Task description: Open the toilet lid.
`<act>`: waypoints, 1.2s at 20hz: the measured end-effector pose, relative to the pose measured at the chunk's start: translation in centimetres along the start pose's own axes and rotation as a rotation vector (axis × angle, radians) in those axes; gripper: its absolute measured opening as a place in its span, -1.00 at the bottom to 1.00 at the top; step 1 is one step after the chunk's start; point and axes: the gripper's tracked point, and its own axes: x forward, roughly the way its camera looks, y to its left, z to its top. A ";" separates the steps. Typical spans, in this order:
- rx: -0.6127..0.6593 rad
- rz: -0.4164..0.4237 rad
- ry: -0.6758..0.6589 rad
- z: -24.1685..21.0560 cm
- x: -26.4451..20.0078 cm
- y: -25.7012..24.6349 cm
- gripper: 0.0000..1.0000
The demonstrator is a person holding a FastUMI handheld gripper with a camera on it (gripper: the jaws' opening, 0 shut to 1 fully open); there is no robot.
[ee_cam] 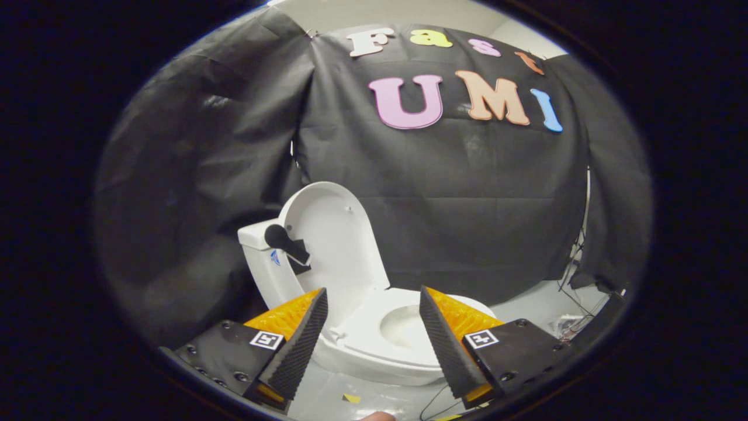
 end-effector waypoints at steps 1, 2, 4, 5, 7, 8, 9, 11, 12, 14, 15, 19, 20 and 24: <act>-0.005 -0.004 -0.011 0.5 -0.3 -0.3 0.93; -0.009 -0.004 -0.024 0.8 -0.6 -0.5 0.93; -0.013 -0.018 -0.044 1.5 -1.2 -1.3 0.93; -0.011 -0.025 -0.049 1.5 -1.4 -1.7 0.93; -0.008 -0.042 -0.058 1.7 -2.0 -2.7 0.93; -0.009 -0.050 -0.064 1.9 -2.2 -3.1 0.93; -0.008 -0.057 -0.068 1.9 -2.4 -3.6 0.93; -0.002 -0.072 -0.085 2.3 -2.8 -4.7 0.93; 0.002 -0.078 -0.093 2.5 -3.1 -5.1 0.93; 0.001 -0.098 -0.096 2.5 -3.6 -6.1 0.93; 0.004 -0.106 -0.098 2.3 -3.7 -6.6 0.93; 0.009 -0.131 -0.092 1.8 -4.4 -8.0 0.93; 0.010 -0.136 -0.091 1.7 -4.5 -8.3 0.93; 0.001 -0.148 -0.076 1.5 -4.6 -9.5 0.93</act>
